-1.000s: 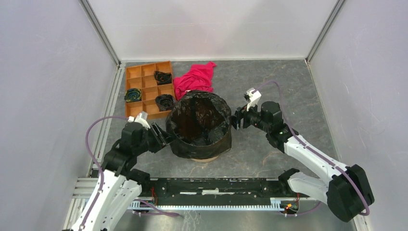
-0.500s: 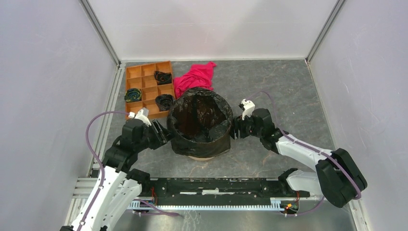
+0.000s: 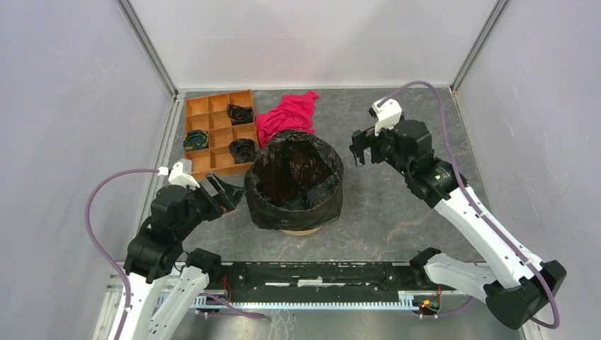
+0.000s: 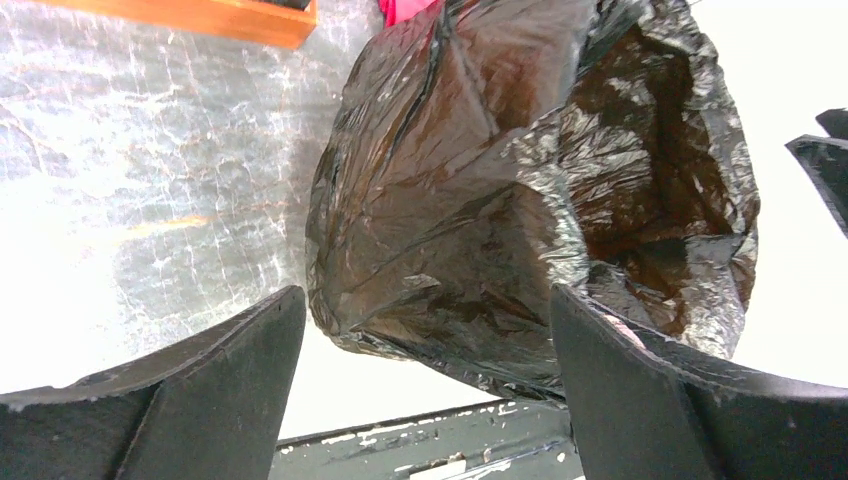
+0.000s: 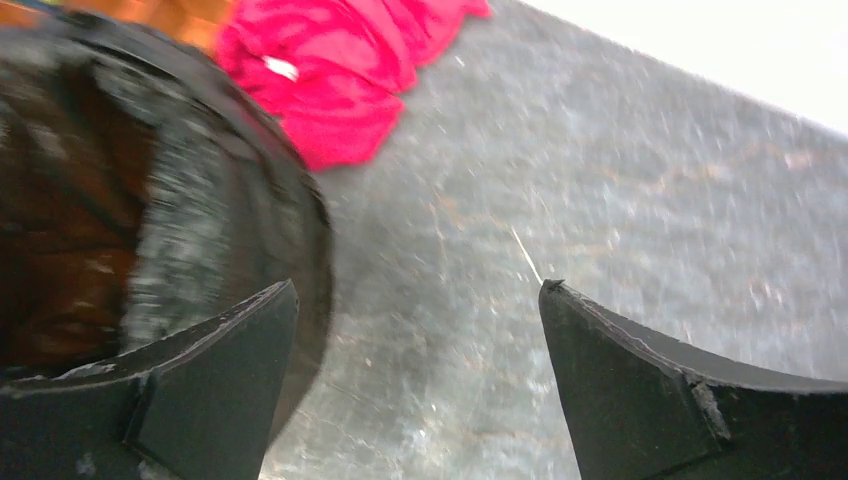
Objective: Put the trash bags into the trash bin
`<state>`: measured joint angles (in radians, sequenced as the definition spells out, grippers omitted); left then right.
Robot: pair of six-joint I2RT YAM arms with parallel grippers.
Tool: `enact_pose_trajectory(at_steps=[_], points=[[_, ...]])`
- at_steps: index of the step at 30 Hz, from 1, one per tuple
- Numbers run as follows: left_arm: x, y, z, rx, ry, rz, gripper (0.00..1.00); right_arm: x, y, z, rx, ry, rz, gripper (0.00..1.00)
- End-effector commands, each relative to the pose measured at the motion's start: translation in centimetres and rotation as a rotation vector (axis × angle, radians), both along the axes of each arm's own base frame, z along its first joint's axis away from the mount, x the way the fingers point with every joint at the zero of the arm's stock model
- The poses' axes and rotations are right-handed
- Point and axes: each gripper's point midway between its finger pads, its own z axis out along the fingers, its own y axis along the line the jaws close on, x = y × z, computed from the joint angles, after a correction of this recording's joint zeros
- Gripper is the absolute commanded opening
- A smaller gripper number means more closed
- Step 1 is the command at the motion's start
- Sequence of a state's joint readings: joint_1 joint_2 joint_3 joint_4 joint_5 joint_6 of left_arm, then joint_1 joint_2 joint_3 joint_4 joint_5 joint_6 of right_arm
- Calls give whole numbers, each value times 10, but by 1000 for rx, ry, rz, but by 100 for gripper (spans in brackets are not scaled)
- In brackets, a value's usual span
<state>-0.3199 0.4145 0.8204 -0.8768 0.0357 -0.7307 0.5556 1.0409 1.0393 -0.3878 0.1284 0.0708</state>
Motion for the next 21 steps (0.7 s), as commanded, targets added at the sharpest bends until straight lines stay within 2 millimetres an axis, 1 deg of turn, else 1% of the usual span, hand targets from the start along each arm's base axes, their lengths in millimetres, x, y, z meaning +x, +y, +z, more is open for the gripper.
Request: enact_pose_trajectory(at_steps=[1, 2, 5, 8, 10, 13, 15, 18, 19, 21], points=[[12, 6, 30, 53, -105, 8, 98, -12, 44, 43, 15, -61, 268, 98], [15, 0, 36, 41, -116, -17, 99, -12, 56, 48, 22, -65, 306, 98], [28, -8, 46, 41, -132, -44, 100, -3, 77, 55, 11, -66, 343, 98], [40, -11, 50, 52, -145, -53, 100, 8, 96, 46, -9, -47, 368, 98], [46, -14, 52, 57, -150, -59, 100, 15, 109, 35, -33, -26, 393, 98], [51, -22, 48, 42, -138, -89, 100, 16, 131, 19, -84, -7, 471, 97], [52, -26, 41, 34, -126, -110, 100, 16, 145, 11, -124, -13, 540, 96], [55, -28, 30, 38, -105, -117, 100, 23, 159, 2, -164, -32, 586, 94], [56, -30, 27, 36, -98, -121, 100, 26, 163, -2, -171, -29, 596, 92], [57, -34, 20, 22, -82, -138, 100, 28, 173, -10, -174, 3, 625, 83]])
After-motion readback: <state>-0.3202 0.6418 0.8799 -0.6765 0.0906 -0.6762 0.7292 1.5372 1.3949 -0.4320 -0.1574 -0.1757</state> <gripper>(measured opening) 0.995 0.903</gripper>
